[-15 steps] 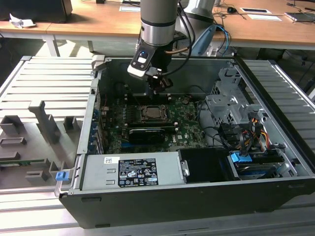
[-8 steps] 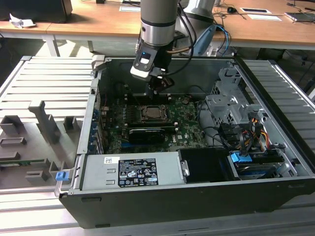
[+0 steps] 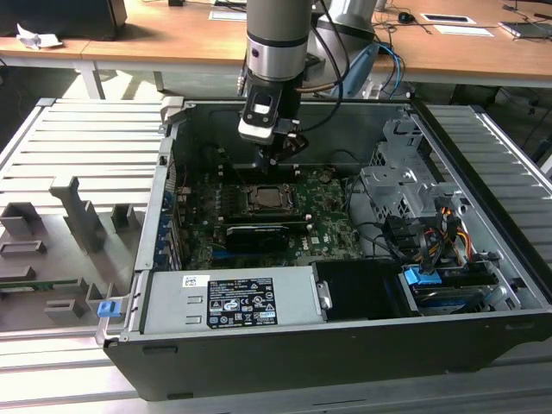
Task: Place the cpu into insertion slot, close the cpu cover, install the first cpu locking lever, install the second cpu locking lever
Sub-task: 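Install the first cpu locking lever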
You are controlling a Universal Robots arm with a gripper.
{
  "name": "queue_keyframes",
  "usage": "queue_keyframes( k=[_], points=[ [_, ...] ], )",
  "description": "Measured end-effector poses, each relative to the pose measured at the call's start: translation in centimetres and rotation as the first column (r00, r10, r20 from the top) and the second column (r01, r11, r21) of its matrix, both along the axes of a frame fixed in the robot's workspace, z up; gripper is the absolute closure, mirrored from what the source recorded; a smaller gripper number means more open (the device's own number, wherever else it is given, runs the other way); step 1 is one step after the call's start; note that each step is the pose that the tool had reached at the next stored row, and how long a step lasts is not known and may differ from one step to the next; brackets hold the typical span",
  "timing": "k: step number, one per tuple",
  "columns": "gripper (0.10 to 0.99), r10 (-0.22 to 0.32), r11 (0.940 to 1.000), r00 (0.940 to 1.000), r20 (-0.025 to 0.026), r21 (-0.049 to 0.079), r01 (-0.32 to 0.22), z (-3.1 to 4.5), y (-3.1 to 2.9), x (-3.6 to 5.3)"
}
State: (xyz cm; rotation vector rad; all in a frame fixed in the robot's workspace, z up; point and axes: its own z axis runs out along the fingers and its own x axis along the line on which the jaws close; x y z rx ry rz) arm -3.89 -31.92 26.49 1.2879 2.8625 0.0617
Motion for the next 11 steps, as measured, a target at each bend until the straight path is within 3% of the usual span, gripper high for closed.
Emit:
queue_keyframes(
  k=[4, 7, 11],
  points=[
    [0.980, 0.066, 0.9978, 0.9978, 0.0001, 0.000, -0.066, -0.01, 0.00, 0.00],
    [0.980, 0.122, 0.9925, 0.9925, 0.0000, 0.000, -0.122, -0.01, 0.00, 0.00],
    [0.980, 0.216, 0.9763, 0.9763, -0.0001, 0.000, -0.216, 0.00, 0.00, 0.00]
  ],
)
